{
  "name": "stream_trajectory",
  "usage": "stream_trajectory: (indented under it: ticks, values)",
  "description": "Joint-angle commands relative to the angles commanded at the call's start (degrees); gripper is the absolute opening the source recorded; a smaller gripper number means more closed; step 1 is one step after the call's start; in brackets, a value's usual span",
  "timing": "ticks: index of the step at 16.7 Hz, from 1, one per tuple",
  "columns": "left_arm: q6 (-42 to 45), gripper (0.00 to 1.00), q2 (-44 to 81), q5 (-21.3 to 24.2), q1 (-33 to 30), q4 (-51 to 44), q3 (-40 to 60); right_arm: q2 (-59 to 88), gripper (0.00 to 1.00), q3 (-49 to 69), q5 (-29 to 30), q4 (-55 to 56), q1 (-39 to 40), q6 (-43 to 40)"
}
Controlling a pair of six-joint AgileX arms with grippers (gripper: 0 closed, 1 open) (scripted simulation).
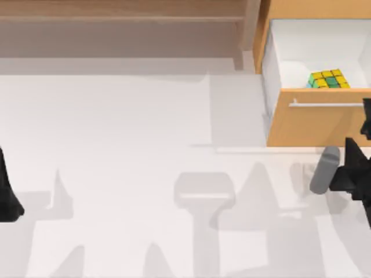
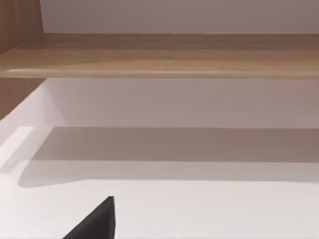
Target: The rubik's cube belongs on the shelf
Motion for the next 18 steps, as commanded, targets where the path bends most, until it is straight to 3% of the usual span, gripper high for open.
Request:
stream_trajectory:
  ticks: [6,9,13,18]
  values:
    - [0.0,1.0,0.0,0.0,0.0,0.0,0.0,2.12,1.0,0.11,-0.14,-1.28,0.49,0.3]
    - [0.0,1.0,0.0,0.0,0.0,0.0,0.0,-0.61,1.0,3.15,-1.8,-6.31,4.86,2.94]
    - [0.0,1.0,0.0,0.0,0.0,0.0,0.0,-4.88,1.0,12.41,-4.73,-21.63,12.53,10.5]
    - [0.0,1.0,0.0,0.0,0.0,0.0,0.0,-6.88,1.0,31.43,-7.31,-53.19,15.68,24.69]
